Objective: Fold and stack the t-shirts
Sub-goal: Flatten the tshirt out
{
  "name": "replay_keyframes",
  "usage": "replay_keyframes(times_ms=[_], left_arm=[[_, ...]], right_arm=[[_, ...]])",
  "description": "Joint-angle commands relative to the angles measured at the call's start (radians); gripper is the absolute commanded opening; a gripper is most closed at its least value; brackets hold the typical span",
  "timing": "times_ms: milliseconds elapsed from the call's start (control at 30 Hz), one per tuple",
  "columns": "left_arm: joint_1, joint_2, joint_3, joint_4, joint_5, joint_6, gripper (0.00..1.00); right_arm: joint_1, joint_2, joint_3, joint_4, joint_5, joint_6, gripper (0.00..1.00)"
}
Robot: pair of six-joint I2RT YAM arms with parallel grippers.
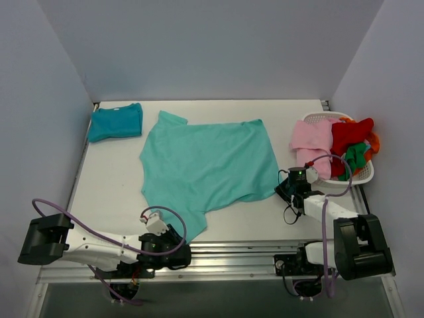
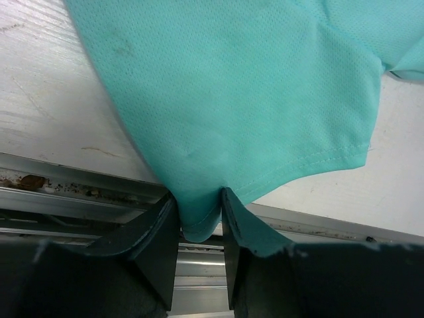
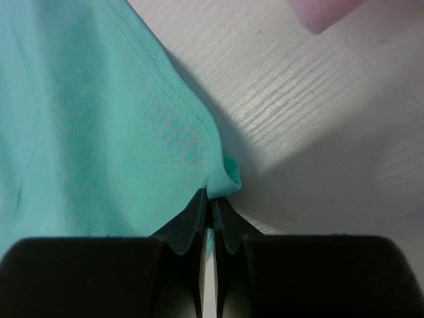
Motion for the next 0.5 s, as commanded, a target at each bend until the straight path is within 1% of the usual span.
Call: replay_keyframes(times_ms=[0, 33, 133, 200, 300, 367, 400, 467], left_arm=[[0.007, 0.019, -0.001, -0.152, -0.030, -0.145, 0.05], [0.007, 0.014, 0.019, -0.178, -0.037, -0.149, 0.03], [0.006, 0.005, 0.079, -0.290, -0.085, -0.151, 0.02], [0.007, -0.001, 0.116, -0.376, -0.130, -0.145, 0.02], [0.007, -0.006, 0.188, -0.480, -0.187, -0.139, 0.02], [0.009, -0.009, 0.231, -0.550, -0.211, -0.140, 0.02], [0.010, -0.015, 0.243, -0.567, -0.228, -0.125, 0.02], [0.013, -0.026, 0.286, -0.626, -0.271, -0.120, 0.02]], right_arm=[[-0.007, -0.017, -0.010, -0.009, -0.006, -0.017, 0.00], [-0.006, -0.023, -0.010, -0.013, -0.006, -0.017, 0.00], [-0.003, -0.055, -0.010, -0.045, -0.006, -0.017, 0.00], [-0.001, -0.110, 0.007, -0.084, -0.006, -0.024, 0.00], [0.001, -0.215, 0.039, -0.169, 0.001, -0.030, 0.00], [0.002, -0.291, 0.082, -0.258, 0.026, -0.047, 0.00], [0.004, -0.317, 0.099, -0.331, 0.034, -0.052, 0.00], [0.004, -0.391, 0.143, -0.387, 0.064, -0.064, 0.00]])
